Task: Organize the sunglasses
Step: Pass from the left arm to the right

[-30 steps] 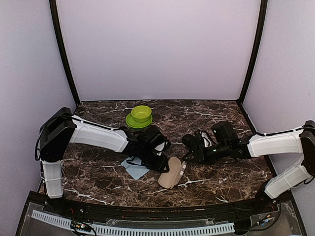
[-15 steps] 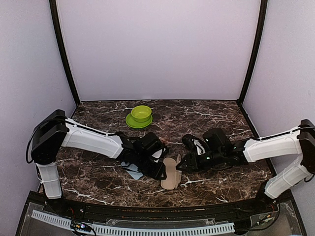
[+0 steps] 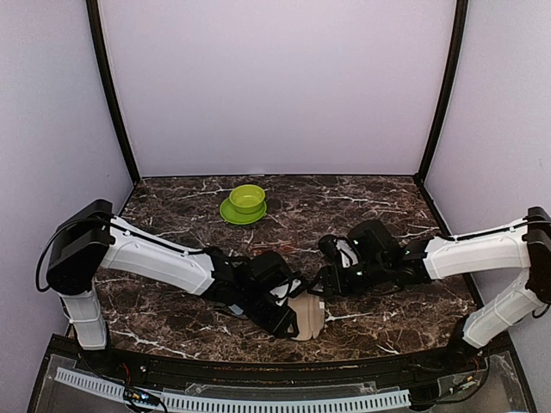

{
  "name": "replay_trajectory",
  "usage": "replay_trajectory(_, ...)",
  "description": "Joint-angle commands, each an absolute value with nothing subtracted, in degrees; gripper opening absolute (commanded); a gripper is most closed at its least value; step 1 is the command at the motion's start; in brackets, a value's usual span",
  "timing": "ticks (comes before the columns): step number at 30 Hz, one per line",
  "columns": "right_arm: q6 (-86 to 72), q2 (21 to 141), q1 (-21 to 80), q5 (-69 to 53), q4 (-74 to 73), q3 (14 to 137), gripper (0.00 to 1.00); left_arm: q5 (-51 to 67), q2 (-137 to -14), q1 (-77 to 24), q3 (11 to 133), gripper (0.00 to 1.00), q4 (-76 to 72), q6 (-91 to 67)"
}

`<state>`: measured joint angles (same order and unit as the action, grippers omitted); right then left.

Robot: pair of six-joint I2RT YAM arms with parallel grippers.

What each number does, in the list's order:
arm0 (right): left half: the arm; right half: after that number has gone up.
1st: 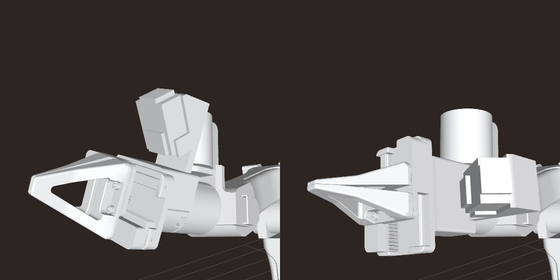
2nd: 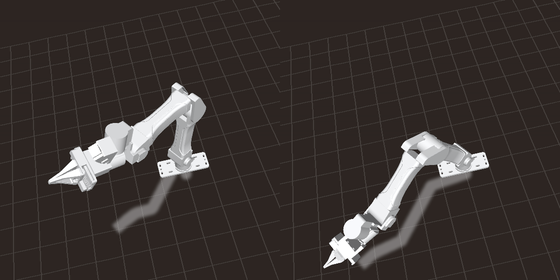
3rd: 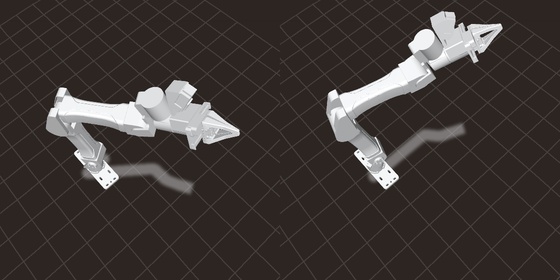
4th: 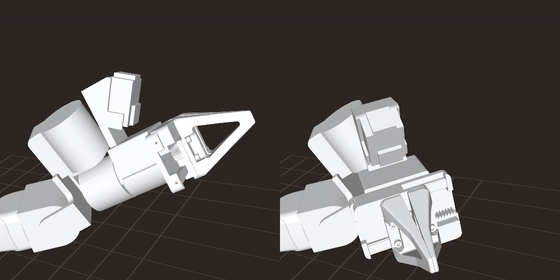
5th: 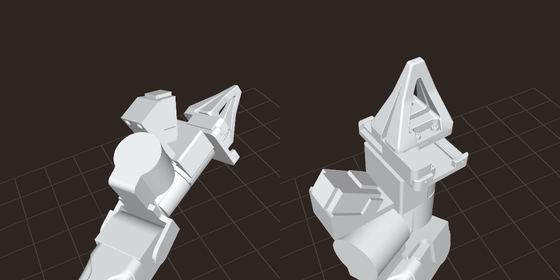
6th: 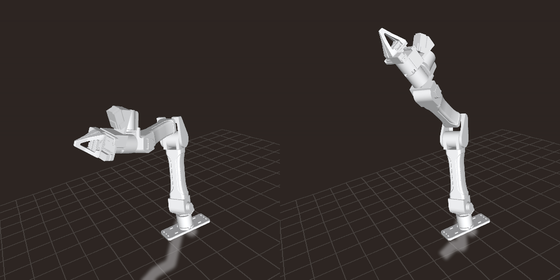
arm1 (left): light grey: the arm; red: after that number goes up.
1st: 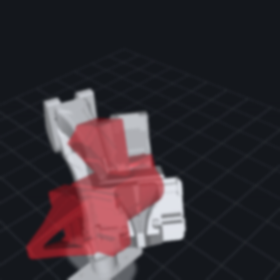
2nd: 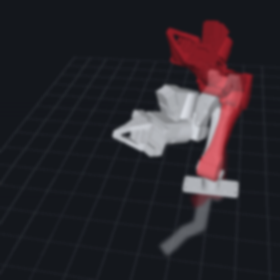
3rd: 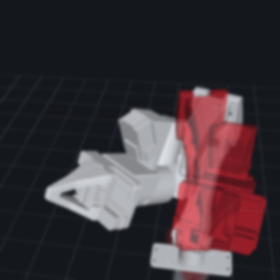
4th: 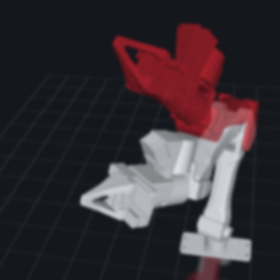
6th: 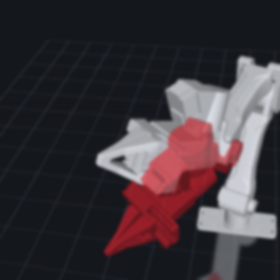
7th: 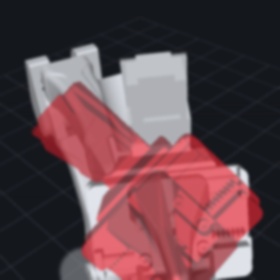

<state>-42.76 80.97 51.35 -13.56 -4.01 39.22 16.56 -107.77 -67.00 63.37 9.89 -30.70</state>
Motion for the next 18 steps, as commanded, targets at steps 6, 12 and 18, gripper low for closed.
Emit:
replay_trajectory(6,-43.9,78.3,53.4,-8.9,-7.7,41.3,0.71,24.9,-107.1,-69.6,63.9,0.4,6.0,-24.3)
replay_trajectory(12,-46.5,76.5,56.4,-6.0,-9.8,40.9,0.71,22.7,-106.7,-70.0,63.7,0.42,6.6,-25.1)
replay_trajectory(18,-50.4,76.2,60.6,-2.5,-11.6,40.0,0.64,20.8,-105.9,-70.3,63.1,0.45,6.8,-25.7)
